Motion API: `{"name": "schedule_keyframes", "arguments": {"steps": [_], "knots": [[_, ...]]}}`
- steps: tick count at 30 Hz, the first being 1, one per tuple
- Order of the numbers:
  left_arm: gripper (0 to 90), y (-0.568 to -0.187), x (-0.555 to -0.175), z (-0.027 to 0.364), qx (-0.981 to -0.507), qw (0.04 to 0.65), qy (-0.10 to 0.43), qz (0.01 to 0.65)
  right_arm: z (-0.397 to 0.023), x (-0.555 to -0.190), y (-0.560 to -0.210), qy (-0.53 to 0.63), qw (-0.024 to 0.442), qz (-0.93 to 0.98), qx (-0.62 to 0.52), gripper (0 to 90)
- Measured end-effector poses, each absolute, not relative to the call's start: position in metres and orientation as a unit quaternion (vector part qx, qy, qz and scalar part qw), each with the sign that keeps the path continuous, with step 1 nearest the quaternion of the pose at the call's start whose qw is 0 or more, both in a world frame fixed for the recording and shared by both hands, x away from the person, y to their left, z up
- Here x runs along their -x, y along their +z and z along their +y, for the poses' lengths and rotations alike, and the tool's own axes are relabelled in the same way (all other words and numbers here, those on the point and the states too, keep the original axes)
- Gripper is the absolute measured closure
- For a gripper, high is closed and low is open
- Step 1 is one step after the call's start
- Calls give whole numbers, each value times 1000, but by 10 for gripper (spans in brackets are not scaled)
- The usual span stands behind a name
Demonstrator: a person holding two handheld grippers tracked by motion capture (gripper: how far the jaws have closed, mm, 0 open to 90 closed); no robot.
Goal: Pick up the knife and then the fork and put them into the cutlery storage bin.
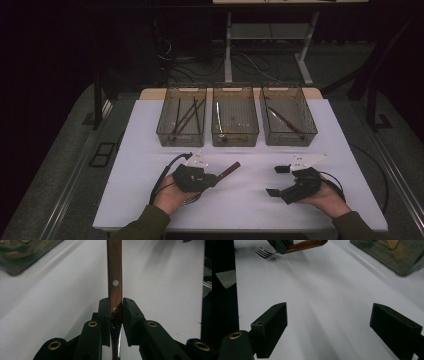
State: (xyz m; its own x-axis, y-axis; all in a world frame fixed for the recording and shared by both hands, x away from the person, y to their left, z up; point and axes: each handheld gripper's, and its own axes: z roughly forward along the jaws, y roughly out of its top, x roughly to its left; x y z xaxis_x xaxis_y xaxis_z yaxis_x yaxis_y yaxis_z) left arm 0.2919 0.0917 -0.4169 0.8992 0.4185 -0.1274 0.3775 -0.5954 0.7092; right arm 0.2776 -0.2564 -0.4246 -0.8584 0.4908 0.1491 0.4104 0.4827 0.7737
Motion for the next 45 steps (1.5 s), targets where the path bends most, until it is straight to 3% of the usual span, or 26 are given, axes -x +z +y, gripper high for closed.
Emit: {"name": "schedule_keyframes", "arguments": {"steps": [11,23,45], "knots": [[774,-402,-301,79,-904,396,-12,162,-240,-295,-407,451,27,865,-220,145],[773,-393,-309,50,-928,364,-32,74,-210,-308,-400,423,-5,892,-157,167],[773,-401,-295,31,-946,321,-42,20,-176,-298,-411,339,-44,938,-62,613]]}}
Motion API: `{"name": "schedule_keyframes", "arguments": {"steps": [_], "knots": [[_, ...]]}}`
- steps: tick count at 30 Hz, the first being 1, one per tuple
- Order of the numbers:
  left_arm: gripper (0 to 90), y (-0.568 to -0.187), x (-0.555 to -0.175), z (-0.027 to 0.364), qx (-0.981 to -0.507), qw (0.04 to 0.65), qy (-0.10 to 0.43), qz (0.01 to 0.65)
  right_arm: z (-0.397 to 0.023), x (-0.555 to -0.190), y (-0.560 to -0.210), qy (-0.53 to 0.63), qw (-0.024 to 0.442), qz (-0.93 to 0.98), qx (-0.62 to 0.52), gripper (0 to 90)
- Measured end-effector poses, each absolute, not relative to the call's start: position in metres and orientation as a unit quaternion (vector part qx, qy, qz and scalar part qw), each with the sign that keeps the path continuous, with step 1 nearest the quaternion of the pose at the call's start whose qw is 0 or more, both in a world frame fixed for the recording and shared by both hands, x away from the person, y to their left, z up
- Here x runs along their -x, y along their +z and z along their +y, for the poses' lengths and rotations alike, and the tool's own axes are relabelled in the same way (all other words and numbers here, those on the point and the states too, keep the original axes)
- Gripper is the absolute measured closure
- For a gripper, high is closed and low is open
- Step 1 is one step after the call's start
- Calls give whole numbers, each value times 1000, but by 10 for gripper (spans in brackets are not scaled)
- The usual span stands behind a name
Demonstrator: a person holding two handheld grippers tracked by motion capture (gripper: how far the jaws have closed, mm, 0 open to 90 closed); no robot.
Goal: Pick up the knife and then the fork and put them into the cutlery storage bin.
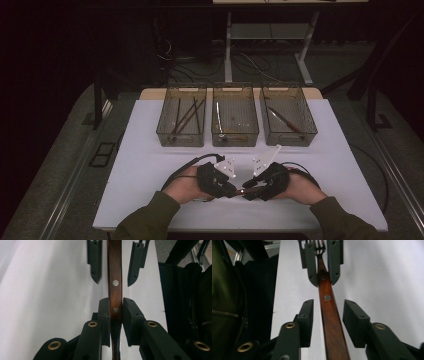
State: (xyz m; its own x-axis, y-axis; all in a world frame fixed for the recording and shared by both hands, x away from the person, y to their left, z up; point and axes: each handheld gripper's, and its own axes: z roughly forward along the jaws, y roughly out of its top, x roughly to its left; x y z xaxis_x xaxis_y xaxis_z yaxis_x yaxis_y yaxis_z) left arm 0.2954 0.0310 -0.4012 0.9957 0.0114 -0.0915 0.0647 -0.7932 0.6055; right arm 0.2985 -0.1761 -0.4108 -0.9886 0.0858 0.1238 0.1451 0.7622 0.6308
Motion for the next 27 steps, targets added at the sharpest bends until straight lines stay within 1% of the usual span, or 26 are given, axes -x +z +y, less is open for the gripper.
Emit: {"name": "schedule_keyframes", "arguments": {"steps": [6,9,13,16,24,25,26,27], "knots": [[773,-401,-293,29,-949,313,-45,17,-172,-297,-414,-321,44,-944,57,712],[773,-401,-292,28,-948,313,-47,18,-171,-296,-415,-318,45,-946,52,721],[772,-399,-291,28,-950,309,-42,-2,-170,-295,-414,-314,50,-947,37,748],[771,-399,-291,30,-947,317,-45,-6,-169,-292,-411,-312,62,-946,54,753],[763,-398,-293,34,-941,335,-42,-10,-171,-292,-408,-319,63,-943,69,755],[756,-398,-294,35,-939,341,-41,-5,-172,-292,-408,-321,63,-943,70,755],[718,-397,-295,37,-936,349,-39,0,-173,-293,-408,-325,53,-942,66,755],[670,-397,-297,39,-933,358,-36,9,-174,-294,-407,-323,54,-942,73,756]]}}
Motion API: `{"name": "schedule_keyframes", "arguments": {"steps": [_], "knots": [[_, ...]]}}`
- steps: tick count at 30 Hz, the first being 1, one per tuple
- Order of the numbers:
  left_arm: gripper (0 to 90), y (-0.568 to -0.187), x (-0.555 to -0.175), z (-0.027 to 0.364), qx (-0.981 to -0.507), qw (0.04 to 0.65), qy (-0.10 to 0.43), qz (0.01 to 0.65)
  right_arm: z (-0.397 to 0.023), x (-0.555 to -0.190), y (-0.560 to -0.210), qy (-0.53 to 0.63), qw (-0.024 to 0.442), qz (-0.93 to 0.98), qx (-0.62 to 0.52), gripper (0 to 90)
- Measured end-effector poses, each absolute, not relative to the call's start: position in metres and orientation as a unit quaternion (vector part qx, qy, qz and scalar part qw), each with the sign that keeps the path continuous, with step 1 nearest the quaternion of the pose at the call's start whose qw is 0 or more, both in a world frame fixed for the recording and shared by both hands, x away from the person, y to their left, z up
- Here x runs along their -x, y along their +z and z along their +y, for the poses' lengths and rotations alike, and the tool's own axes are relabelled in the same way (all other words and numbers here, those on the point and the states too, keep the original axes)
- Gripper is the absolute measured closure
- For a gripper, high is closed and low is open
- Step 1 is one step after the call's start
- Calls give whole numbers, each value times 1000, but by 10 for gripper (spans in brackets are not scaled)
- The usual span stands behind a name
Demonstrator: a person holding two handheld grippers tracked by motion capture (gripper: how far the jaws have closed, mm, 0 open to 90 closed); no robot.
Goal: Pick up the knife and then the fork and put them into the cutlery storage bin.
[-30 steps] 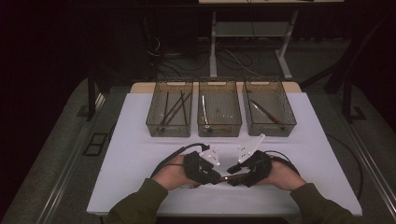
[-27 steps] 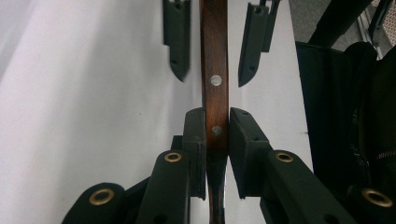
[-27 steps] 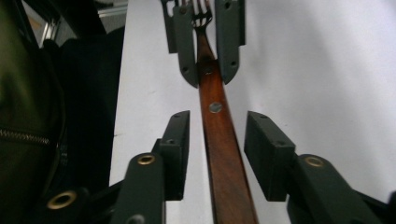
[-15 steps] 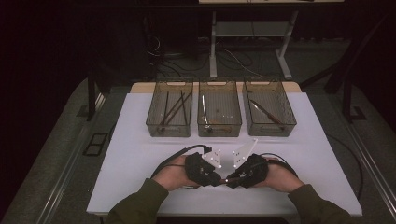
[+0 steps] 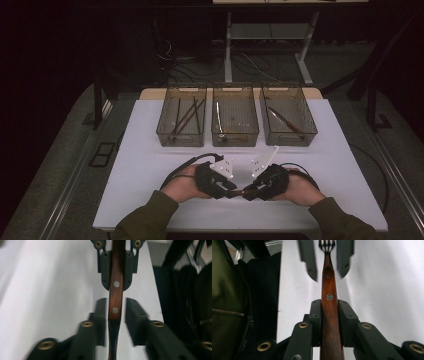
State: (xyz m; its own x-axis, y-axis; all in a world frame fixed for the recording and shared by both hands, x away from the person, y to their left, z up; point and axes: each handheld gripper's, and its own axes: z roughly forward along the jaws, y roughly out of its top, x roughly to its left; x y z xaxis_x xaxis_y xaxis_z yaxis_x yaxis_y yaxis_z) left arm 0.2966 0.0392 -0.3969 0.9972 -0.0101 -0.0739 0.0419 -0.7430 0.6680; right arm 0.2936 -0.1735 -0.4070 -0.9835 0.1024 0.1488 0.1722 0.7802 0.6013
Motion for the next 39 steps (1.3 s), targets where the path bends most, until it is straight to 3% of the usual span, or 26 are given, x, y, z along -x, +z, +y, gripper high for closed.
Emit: {"name": "schedule_keyframes", "arguments": {"steps": [4,13,24,31,39], "knots": [[540,-397,-302,53,-917,392,-33,58,-181,-297,-406,-326,44,-940,91,755],[390,-400,-303,98,-874,461,12,156,-205,-310,-400,-353,17,-925,141,755],[156,-418,-290,135,-842,469,79,255,-232,-318,-388,-379,-4,-901,210,754],[14,-430,-283,145,-835,459,91,289,-251,-325,-372,-407,-31,-883,233,754],[0,-435,-281,143,-843,449,87,283,-278,-336,-351,-443,-71,-851,273,754]]}}
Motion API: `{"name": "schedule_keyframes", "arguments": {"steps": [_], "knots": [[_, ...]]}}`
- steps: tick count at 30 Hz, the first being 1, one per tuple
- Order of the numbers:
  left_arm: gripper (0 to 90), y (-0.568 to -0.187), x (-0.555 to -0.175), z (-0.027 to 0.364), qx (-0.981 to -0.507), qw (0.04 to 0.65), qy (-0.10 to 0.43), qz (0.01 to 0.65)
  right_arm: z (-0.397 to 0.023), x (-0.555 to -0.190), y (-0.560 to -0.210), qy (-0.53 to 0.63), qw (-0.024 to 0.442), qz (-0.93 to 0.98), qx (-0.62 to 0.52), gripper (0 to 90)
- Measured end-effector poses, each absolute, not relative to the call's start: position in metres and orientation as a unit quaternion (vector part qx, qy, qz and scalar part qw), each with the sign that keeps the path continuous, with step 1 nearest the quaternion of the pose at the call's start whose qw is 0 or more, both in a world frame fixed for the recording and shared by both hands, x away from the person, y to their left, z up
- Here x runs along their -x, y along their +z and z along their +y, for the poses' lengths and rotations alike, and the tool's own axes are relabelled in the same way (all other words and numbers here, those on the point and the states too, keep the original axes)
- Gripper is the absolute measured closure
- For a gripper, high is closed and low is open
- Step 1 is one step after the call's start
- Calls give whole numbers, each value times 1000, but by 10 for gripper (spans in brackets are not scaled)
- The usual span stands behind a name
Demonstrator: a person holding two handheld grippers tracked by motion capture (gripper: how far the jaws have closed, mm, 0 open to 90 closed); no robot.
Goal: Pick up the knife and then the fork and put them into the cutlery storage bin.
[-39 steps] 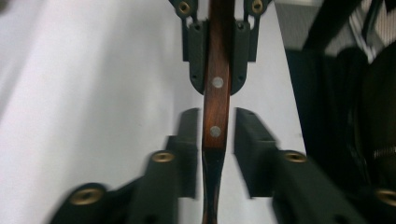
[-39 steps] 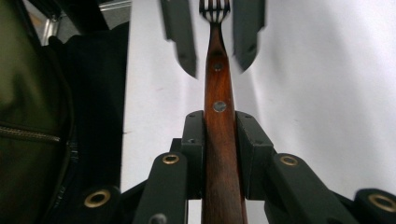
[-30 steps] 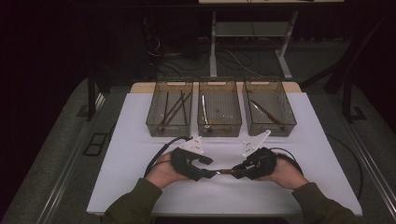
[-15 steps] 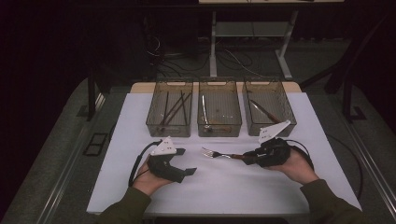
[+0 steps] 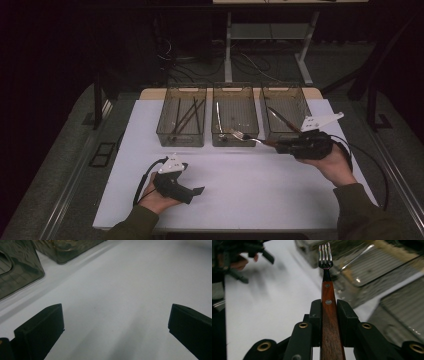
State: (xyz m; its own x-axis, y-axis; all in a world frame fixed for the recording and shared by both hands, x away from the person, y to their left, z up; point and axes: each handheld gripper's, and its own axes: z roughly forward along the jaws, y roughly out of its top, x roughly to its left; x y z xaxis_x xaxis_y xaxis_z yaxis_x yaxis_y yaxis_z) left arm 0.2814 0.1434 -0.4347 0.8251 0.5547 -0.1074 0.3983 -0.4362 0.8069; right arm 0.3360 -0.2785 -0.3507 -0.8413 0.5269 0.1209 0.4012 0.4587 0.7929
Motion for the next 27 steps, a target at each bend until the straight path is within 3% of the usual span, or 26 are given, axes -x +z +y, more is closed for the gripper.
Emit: {"name": "schedule_keyframes", "arguments": {"steps": [18,27], "knots": [[0,-435,-281,143,-843,448,81,285,-330,-375,-330,418,167,800,-396,754],[0,-435,-281,142,-844,448,82,284,-349,-399,-339,403,172,774,-458,754]]}}
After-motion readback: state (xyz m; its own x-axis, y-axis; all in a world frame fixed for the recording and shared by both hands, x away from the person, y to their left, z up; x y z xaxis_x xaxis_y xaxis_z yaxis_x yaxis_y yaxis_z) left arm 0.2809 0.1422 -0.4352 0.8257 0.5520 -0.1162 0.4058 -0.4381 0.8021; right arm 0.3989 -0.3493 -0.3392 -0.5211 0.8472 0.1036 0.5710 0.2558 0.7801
